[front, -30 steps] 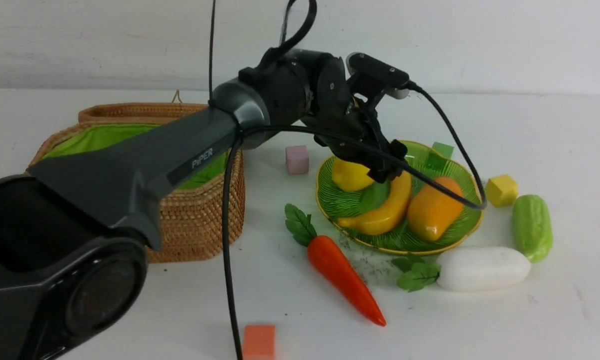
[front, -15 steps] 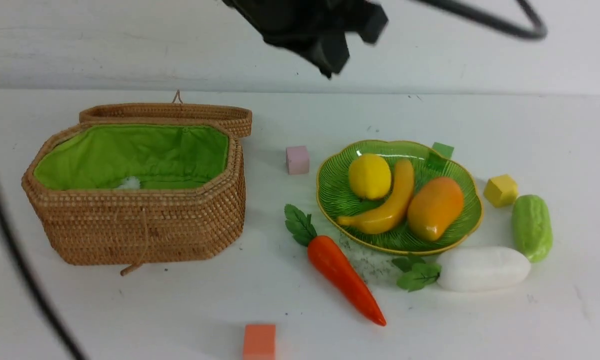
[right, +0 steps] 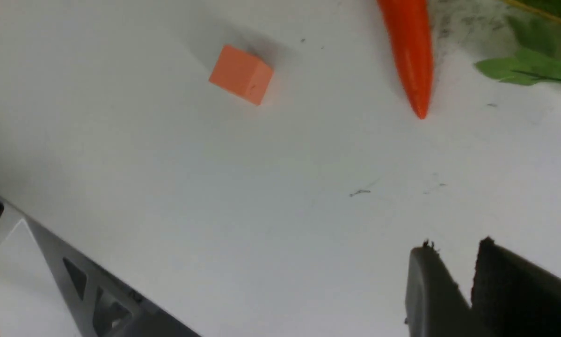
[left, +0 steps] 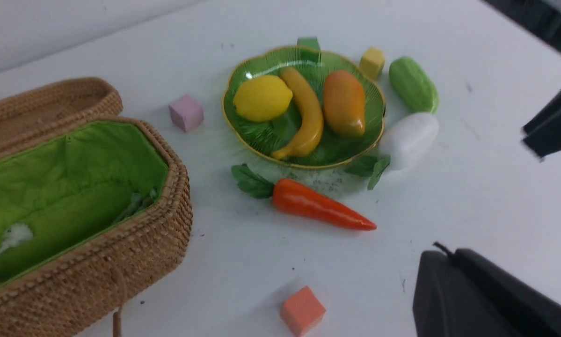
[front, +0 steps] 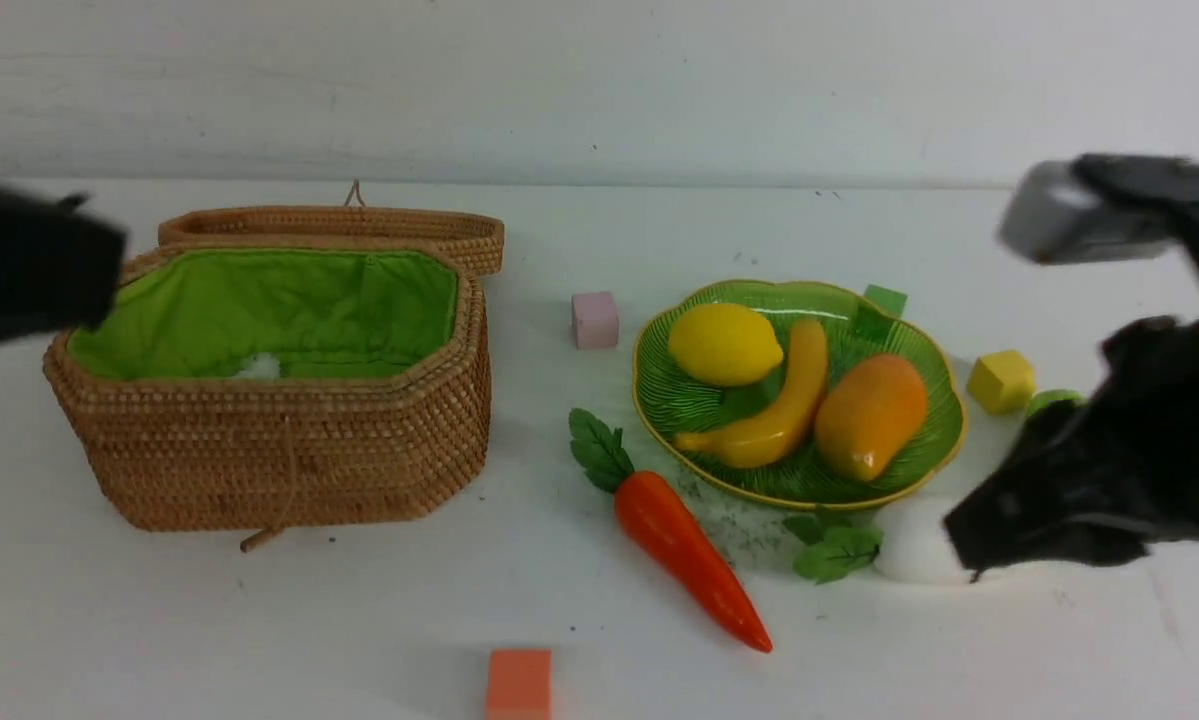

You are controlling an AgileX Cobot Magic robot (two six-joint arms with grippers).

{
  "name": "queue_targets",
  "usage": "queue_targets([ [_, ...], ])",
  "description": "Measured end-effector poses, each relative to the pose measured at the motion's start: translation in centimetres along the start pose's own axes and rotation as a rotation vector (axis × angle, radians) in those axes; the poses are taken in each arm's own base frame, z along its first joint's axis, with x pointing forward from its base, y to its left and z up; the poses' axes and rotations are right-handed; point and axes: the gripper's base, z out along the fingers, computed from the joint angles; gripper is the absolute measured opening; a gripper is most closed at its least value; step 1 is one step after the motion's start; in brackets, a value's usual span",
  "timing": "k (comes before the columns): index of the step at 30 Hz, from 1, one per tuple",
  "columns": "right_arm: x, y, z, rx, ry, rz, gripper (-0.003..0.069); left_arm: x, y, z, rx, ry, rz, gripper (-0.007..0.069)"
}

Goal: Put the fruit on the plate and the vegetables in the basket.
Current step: Use the right arm to grab a carrot and put it into the left basket

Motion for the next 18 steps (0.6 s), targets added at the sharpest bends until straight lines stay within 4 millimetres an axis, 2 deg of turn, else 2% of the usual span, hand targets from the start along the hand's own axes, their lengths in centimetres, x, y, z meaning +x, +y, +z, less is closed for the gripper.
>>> queue_targets([
  [2, -1.0, 1.3, 1.9, -0.009, 0.037, -0.065, 0.0153, 1.8, 0.3, -0.2, 0.000, -0.028, -0.018, -0.0013],
  [3, -1.2, 1.3, 2.4, -0.003, 0.046, -0.072, 0.0153, 2.3, 0.3, -0.1, -0.001, -0.025, -0.019, -0.0013],
  [6, -3.0, 3.1, 6.4, 0.045, 0.111, -0.208, 0.0162, 4.8, 0.7, 0.1, -0.001, -0.062, -0.036, -0.0013],
  [8, -3.7, 3.0, 8.5, 0.086, 0.148, -0.247, 0.0171, 5.5, 0.8, -0.3, 0.002, -0.087, -0.040, -0.0013],
  [10, -4.3, 2.5, 10.7, 0.121, 0.191, -0.264, 0.0189, 5.8, 0.8, -0.8, 0.004, -0.103, -0.040, -0.0013],
  [13, -5.4, 1.0, 14.1, 0.160, 0.235, -0.245, 0.0267, 5.9, 0.7, -1.1, 0.006, -0.116, -0.039, -0.0013],
  [18, -6.4, -1.7, 18.1, 0.188, 0.271, -0.175, 0.0391, 6.0, 0.8, -1.1, 0.005, -0.113, -0.039, -0.0013],
])
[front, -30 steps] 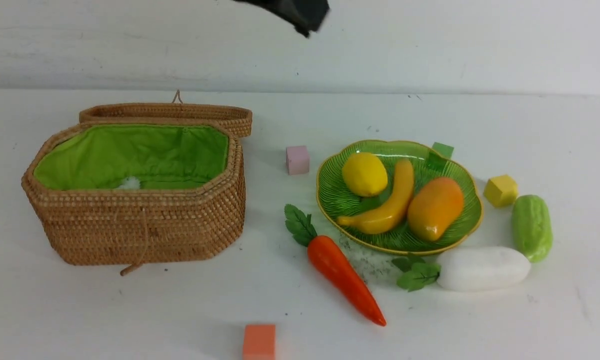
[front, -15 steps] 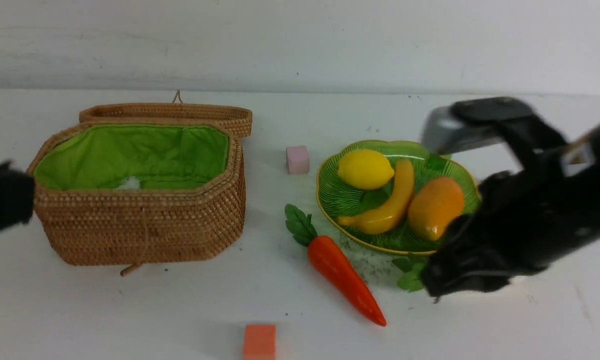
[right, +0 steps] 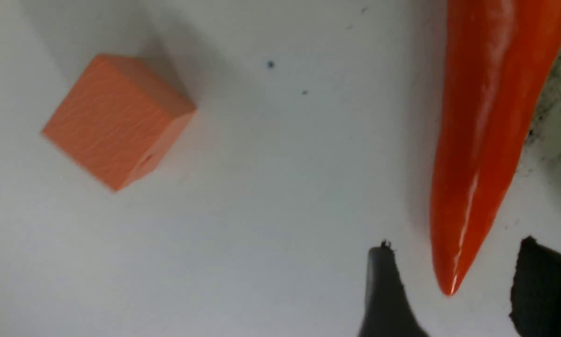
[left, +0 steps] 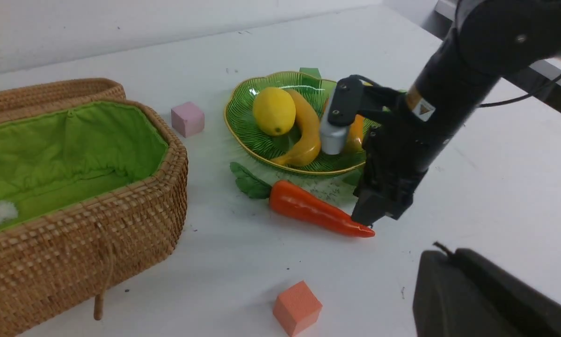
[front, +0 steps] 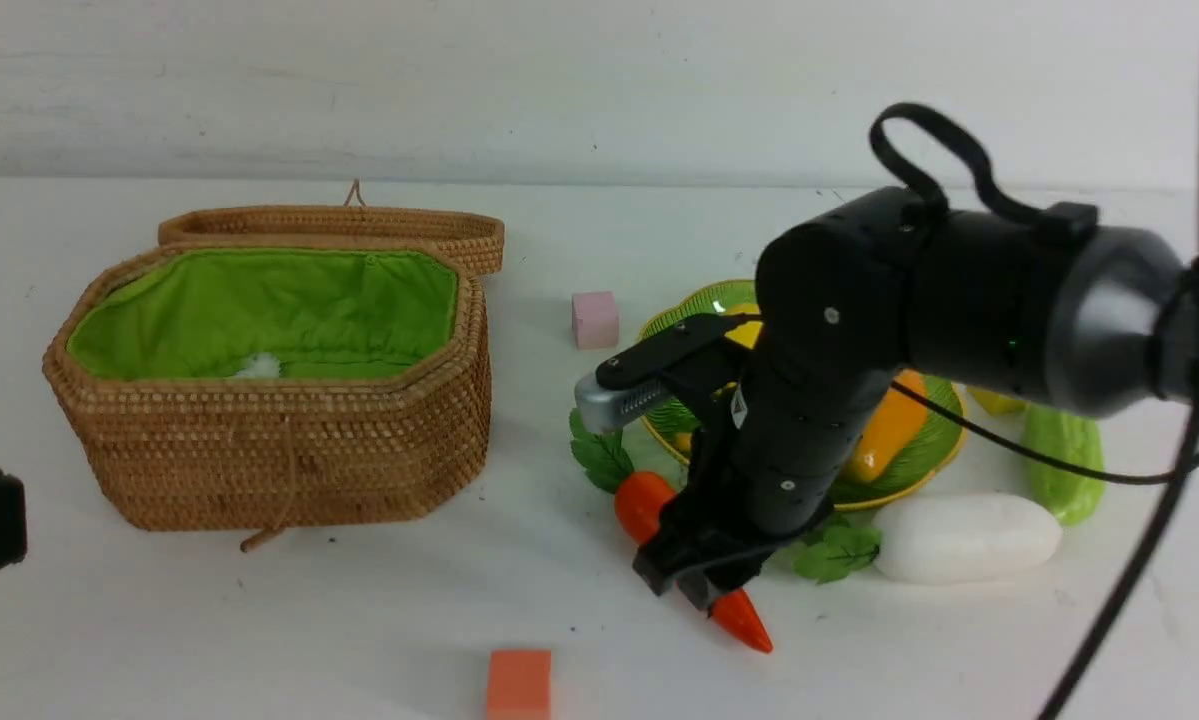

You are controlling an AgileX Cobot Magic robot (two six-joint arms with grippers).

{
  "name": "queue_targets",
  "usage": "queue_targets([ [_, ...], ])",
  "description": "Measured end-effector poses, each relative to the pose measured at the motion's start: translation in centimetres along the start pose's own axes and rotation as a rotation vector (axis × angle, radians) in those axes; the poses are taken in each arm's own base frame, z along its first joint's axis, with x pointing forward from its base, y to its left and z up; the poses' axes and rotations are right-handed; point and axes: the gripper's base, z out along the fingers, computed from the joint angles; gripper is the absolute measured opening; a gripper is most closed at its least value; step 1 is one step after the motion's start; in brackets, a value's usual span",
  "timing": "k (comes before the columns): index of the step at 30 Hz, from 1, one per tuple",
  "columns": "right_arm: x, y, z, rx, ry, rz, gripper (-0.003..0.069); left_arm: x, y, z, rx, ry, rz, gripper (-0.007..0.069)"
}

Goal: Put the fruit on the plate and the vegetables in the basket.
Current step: Use the right arm to grab a carrot and put it into the left basket

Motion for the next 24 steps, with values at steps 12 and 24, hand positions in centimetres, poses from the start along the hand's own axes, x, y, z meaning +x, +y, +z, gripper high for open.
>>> queue_targets([
  [12, -0.9, -2.4, 5.4, 0.024, 0.004, 0.048, 0.0447, 0.0, 0.0, 0.0, 0.001, 0.000, -0.001, -0.0013],
  [24, -1.2, -2.6, 6.5, 0.032, 0.006, 0.040, 0.0286, 0.1, 0.0, 0.0, -0.001, 0.006, 0.000, -0.0013],
])
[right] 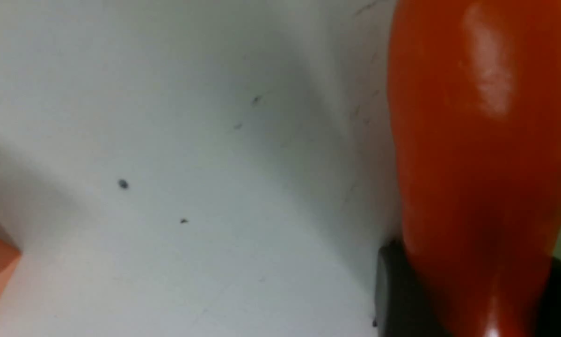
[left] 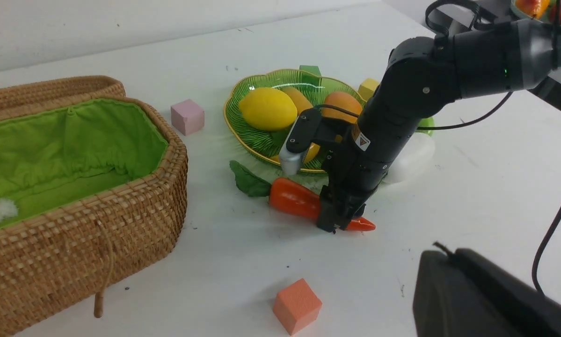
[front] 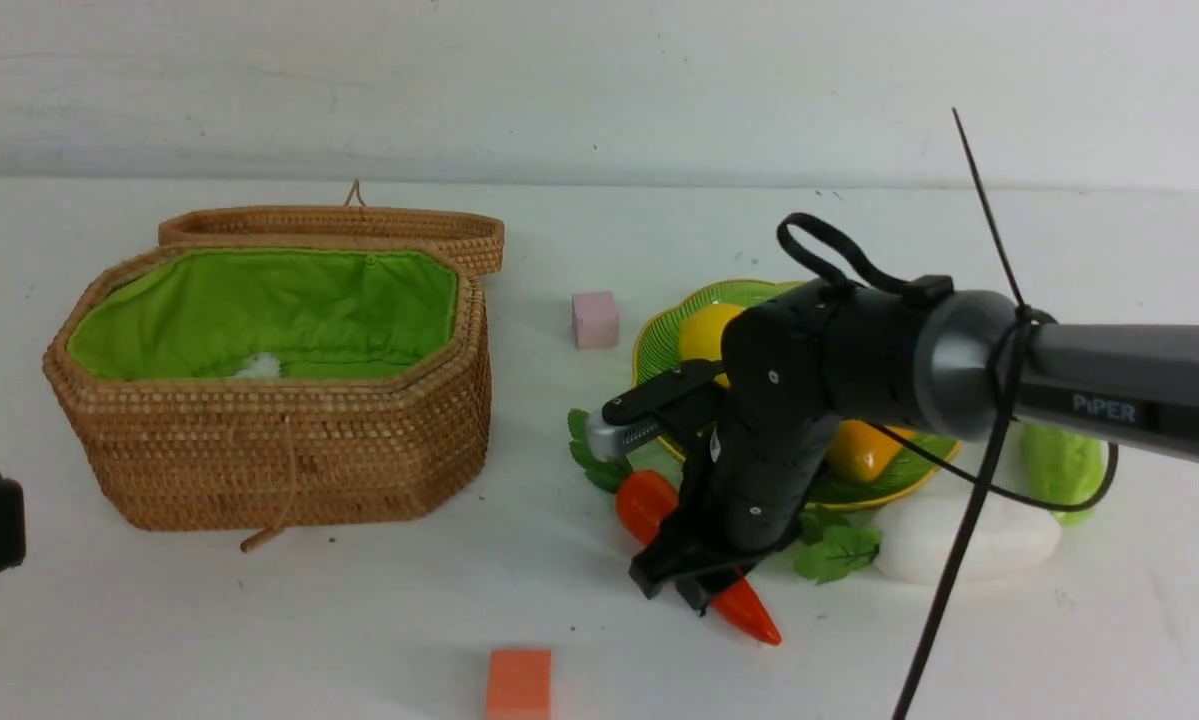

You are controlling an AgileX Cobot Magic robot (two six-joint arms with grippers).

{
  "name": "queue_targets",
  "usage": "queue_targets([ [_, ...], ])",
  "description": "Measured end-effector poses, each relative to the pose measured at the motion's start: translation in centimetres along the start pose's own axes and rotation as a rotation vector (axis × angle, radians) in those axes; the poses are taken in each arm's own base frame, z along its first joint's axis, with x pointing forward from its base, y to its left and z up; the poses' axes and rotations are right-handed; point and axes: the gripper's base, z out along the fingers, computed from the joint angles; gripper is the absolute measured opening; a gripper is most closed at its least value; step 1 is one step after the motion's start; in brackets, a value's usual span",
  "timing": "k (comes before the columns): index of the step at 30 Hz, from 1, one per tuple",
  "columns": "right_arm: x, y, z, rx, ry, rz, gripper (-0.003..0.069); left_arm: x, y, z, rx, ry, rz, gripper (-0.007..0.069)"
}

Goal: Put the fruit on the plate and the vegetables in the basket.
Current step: Use the right arm to grab a carrot and put it into the left basket

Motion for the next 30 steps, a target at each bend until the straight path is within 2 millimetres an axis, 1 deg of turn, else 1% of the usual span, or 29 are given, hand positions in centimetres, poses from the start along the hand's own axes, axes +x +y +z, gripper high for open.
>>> queue_targets([
  [1, 0.0, 0.0, -0.1, -0.004, 0.002, 0.001, 0.0286, 0.0, 0.0, 0.0, 0.000, 0.001, 0.000, -0.0013],
  [3, 0.3, 0.9, -0.8, -0.036, 0.020, -0.017, 0.0286, 0.1, 0.1, 0.0, -0.012, 0.013, 0.010, -0.0013],
  [4, 0.4, 1.6, -1.5, -0.051, 0.021, -0.033, 0.0286, 0.2, 0.2, 0.0, -0.022, 0.019, 0.018, -0.0013],
  [6, 0.4, 3.0, -3.6, -0.074, -0.012, -0.066, 0.0286, 0.2, 0.5, 0.0, -0.050, 0.020, 0.030, -0.0013],
  [8, 0.2, 4.5, -7.1, -0.089, -0.098, -0.104, 0.0286, 0.1, 0.9, 0.0, -0.102, 0.016, 0.035, -0.0013],
  [9, 0.0, 5.0, -8.7, -0.095, -0.143, -0.121, 0.0286, 0.1, 1.2, -0.1, -0.129, 0.013, 0.035, -0.0013],
  [10, -0.3, 5.6, -10.8, -0.100, -0.203, -0.146, 0.0286, 0.0, 1.6, -0.1, -0.176, 0.003, 0.041, -0.0013],
  [11, -0.6, 5.8, -12.0, -0.100, -0.241, -0.165, 0.0286, 0.0, 1.7, -0.2, -0.193, 0.000, 0.028, -0.0013],
  [12, -1.1, 6.2, -13.9, -0.099, -0.313, -0.209, 0.0286, -0.1, 2.2, -0.3, -0.244, -0.012, 0.011, -0.0013],
  [14, -2.7, 6.8, -17.0, -0.080, -0.453, -0.336, 0.0286, -0.3, 3.0, -0.5, -0.330, -0.035, -0.042, -0.0013],
  [16, -4.2, 7.4, -18.5, -0.083, -0.558, -0.429, 0.0286, -0.3, 3.4, -0.7, -0.380, -0.052, -0.085, -0.0013],
  [17, -5.2, 7.8, -18.8, -0.088, -0.607, -0.473, 0.0286, -0.4, 3.5, -0.7, -0.397, -0.060, -0.102, -0.0013],
  [18, -5.3, 7.8, -18.8, -0.085, -0.611, -0.485, 0.0286, -0.3, 3.6, -0.7, -0.400, -0.061, -0.105, -0.0013],
  [19, -6.3, 8.2, -18.9, -0.094, -0.654, -0.520, 0.0286, -0.4, 3.6, -0.8, -0.409, -0.067, -0.116, -0.0013],
  [20, -7.9, 8.7, -18.8, -0.106, -0.725, -0.557, 0.0286, -0.4, 3.7, -0.8, -0.412, -0.070, -0.130, -0.0013],
  [21, -8.3, 8.8, -18.3, -0.113, -0.729, -0.555, 0.0286, -0.4, 3.7, -0.8, -0.412, -0.071, -0.131, -0.0013],
  [23, -11.0, 9.3, -16.4, -0.101, -0.818, -0.606, 0.0286, -0.4, 3.6, -0.8, -0.407, -0.069, -0.148, -0.0013],
  [25, -12.5, 9.4, -14.1, -0.085, -0.851, -0.627, 0.0286, -0.3, 3.6, -0.8, -0.400, -0.063, -0.157, -0.0013],
  [26, -12.7, 9.4, -14.1, -0.080, -0.859, -0.635, 0.0286, -0.3, 3.6, -0.8, -0.399, -0.062, -0.159, -0.0013],
  [27, -13.6, 9.4, -12.3, -0.057, -0.876, -0.650, 0.0286, -0.2, 3.5, -0.7, -0.390, -0.058, -0.164, -0.0013],
  [28, -13.8, 9.4, -11.8, -0.051, -0.878, -0.655, 0.0292, -0.2, 3.4, -0.7, -0.386, -0.056, -0.168, -0.0013],
  [30, -14.4, 9.3, -10.6, -0.032, -0.893, -0.654, 0.0358, -0.1, 3.4, -0.7, -0.378, -0.047, -0.169, -0.0013],
])
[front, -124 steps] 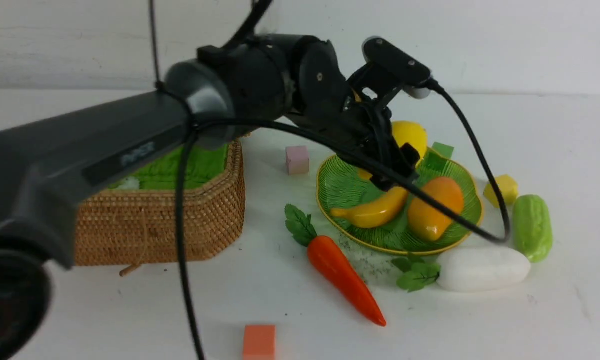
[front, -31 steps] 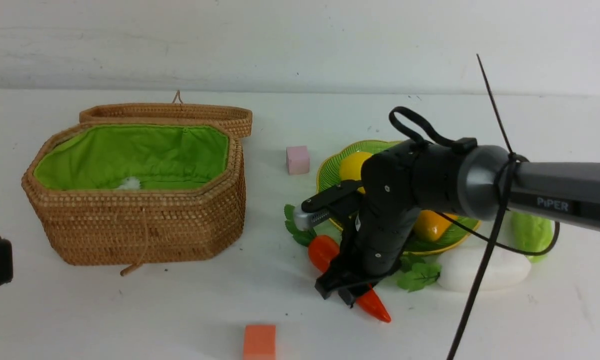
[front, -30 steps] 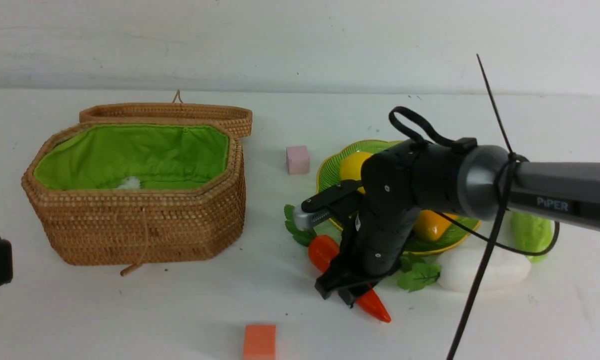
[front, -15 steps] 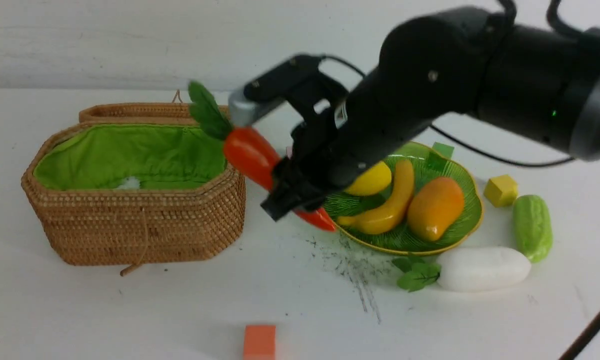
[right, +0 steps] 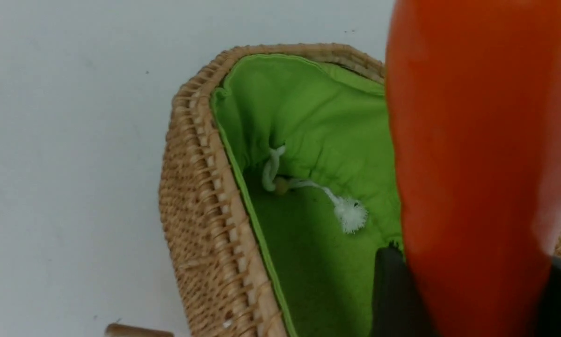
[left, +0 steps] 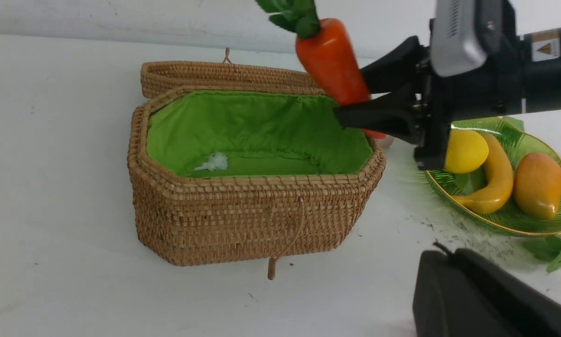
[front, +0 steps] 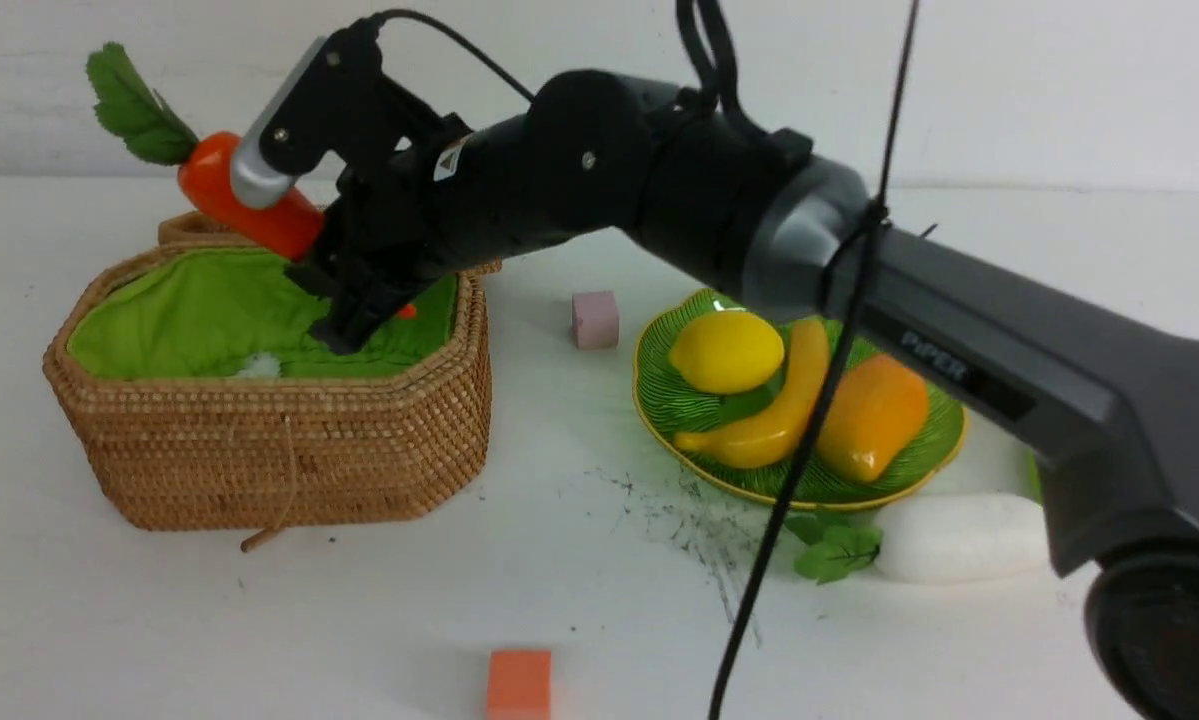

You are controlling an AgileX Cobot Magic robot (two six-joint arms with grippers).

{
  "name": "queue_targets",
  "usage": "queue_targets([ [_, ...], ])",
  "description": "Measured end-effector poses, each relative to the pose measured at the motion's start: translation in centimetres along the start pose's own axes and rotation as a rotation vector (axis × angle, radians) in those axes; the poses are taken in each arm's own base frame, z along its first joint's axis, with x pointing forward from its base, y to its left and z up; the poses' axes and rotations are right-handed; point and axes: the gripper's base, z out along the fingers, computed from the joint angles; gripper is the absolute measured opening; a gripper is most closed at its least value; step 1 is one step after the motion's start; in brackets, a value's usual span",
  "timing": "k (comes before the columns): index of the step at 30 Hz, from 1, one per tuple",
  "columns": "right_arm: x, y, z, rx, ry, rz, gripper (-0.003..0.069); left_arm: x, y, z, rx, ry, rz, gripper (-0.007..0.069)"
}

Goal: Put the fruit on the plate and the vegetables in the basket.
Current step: Use the right arm to grab a carrot and put it into the left basket, then take a daikon with your right arm and place it on the basket on the left.

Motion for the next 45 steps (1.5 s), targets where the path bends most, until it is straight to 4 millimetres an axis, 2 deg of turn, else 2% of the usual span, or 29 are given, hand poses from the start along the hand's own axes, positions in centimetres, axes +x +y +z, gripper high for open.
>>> queue_targets([
  [2, 0.4, 0.0, 0.5, 0.004, 0.003, 0.000, 0.0461, 0.1, -0.1, 0.0, 0.006, 0.009, 0.002, -0.0013],
  [3, 0.4, 0.0, 0.5, 0.005, 0.002, 0.000, 0.0486, 0.1, -0.1, 0.0, 0.009, 0.011, 0.000, -0.0013],
  [4, 0.4, 0.0, 0.5, 0.006, 0.001, 0.000, 0.0592, 0.2, -0.2, 0.0, 0.018, 0.018, 0.003, -0.0013],
  [7, 0.0, 0.0, 0.0, -0.002, 0.006, 0.008, 0.0667, 0.2, -0.3, 0.0, 0.029, 0.025, 0.016, -0.0013],
  [9, -0.5, 0.0, -0.7, -0.010, 0.010, 0.019, 0.0671, 0.3, -0.3, 0.0, 0.036, 0.031, 0.022, -0.0013],
  [10, -1.2, 0.0, -2.0, -0.034, 0.033, 0.036, 0.0662, 0.4, -0.4, 0.0, 0.048, 0.040, 0.031, -0.0013],
  [14, -4.2, -0.1, -7.9, -0.066, 0.130, 0.105, 0.0559, 0.7, -1.0, -0.1, 0.113, 0.074, 0.083, -0.0013],
  [15, -5.5, -0.2, -11.3, -0.054, 0.181, 0.137, 0.0475, 1.0, -1.5, -0.2, 0.168, 0.095, 0.124, -0.0013],
  [17, -6.1, -0.2, -14.2, -0.039, 0.262, 0.150, 0.0376, 1.1, -1.9, -0.3, 0.218, 0.110, 0.156, -0.0013],
  [18, -6.4, -0.3, -16.4, -0.022, 0.319, 0.149, 0.0294, 1.3, -2.3, -0.4, 0.269, 0.124, 0.182, -0.0013],
  [19, -6.6, -0.3, -17.6, -0.005, 0.345, 0.143, 0.0252, 1.4, -2.5, -0.5, 0.291, 0.130, 0.191, -0.0013],
  [21, -6.8, -0.6, -19.7, 0.048, 0.381, 0.153, 0.0106, 1.6, -3.1, -0.7, 0.368, 0.144, 0.215, -0.0013],
  [23, -6.6, -0.7, -21.2, 0.096, 0.413, 0.145, 0.0012, 1.7, -3.6, -0.9, 0.425, 0.148, 0.234, -0.0013],
  [25, -5.9, -0.6, -22.4, 0.145, 0.454, 0.148, -0.0013, 1.8, -3.8, -1.1, 0.461, 0.147, 0.247, -0.0013],
  [27, -4.5, -0.7, -24.3, 0.214, 0.515, 0.162, -0.0015, 1.8, -4.1, -1.2, 0.492, 0.146, 0.261, -0.0013],
  [29, -3.0, -0.7, -25.1, 0.235, 0.566, 0.187, -0.0015, 1.8, -4.2, -1.2, 0.506, 0.144, 0.266, -0.0013],
  [31, 0.0, -1.0, -27.3, 0.273, 0.652, 0.225, -0.0013, 1.8, -4.3, -1.3, 0.520, 0.144, 0.269, -0.0013],
  [32, 2.6, -1.1, -27.9, 0.271, 0.732, 0.246, -0.0004, 1.8, -4.3, -1.3, 0.524, 0.144, 0.270, -0.0013],
  [35, 8.6, -1.8, -28.6, 0.221, 0.897, 0.310, 0.0043, 1.8, -4.4, -1.3, 0.529, 0.144, 0.270, -0.0013],
  [36, 9.8, -1.9, -28.5, 0.199, 0.921, 0.328, 0.0060, 1.8, -4.4, -1.3, 0.529, 0.144, 0.269, -0.0013],
  [37, 12.1, -1.8, -28.1, 0.144, 0.954, 0.368, 0.0111, 1.9, -4.3, -1.3, 0.529, 0.145, 0.271, -0.0013],
  [39, 15.1, -2.2, -27.4, 0.083, 0.970, 0.398, 0.0207, 1.9, -4.3, -1.3, 0.529, 0.150, 0.273, -0.0013],
  [40, 15.7, -2.4, -27.2, 0.070, 0.967, 0.397, 0.0230, 1.9, -4.3, -1.4, 0.529, 0.152, 0.274, -0.0013],
  [42, 17.4, -2.8, -26.6, 0.027, 0.966, 0.378, 0.0326, 2.0, -4.3, -1.4, 0.529, 0.155, 0.275, -0.0013],
  [43, 18.5, -3.1, -25.9, -0.019, 0.954, 0.328, 0.0439, 2.0, -4.3, -1.4, 0.530, 0.159, 0.275, -0.0013],
  [44, 18.6, -3.1, -25.8, -0.018, 0.952, 0.331, 0.0451, 2.0, -4.3, -1.4, 0.530, 0.161, 0.276, -0.0013],
  [45, 19.3, -3.4, -25.0, -0.044, 0.936, 0.269, 0.0531, 2.0, -4.3, -1.4, 0.530, 0.163, 0.276, -0.0013],
])
